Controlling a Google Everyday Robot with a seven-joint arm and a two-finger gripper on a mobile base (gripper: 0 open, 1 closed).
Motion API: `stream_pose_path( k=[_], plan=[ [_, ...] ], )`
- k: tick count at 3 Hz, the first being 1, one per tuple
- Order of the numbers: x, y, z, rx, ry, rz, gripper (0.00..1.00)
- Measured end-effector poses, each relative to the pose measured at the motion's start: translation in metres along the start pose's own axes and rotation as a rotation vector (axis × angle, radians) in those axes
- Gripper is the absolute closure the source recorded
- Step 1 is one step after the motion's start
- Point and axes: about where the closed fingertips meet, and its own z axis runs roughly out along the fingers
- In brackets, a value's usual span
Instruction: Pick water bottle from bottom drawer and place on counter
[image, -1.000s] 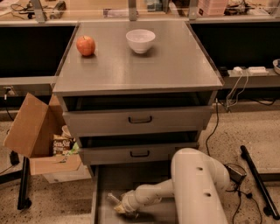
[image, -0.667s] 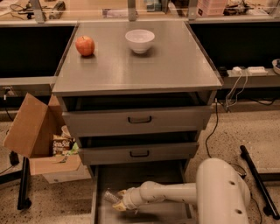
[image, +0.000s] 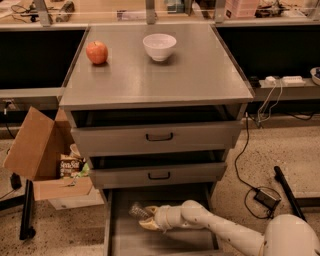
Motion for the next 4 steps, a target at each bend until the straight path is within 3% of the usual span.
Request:
stream_pose_path(
  k=[1, 2, 3, 4],
  plan=[
    [-0.005, 0.002, -0.001, -0.005, 0.003, -0.011, 1.00],
    [-0.060, 0.020, -0.019, -0.063, 0.034, -0.139, 1.00],
    [-0.128, 0.043, -0.056, -0.113, 0.059, -0.276, 1.00],
    [-0.191, 0.051, -0.095, -0.123, 0.077, -0.389, 1.00]
  ],
)
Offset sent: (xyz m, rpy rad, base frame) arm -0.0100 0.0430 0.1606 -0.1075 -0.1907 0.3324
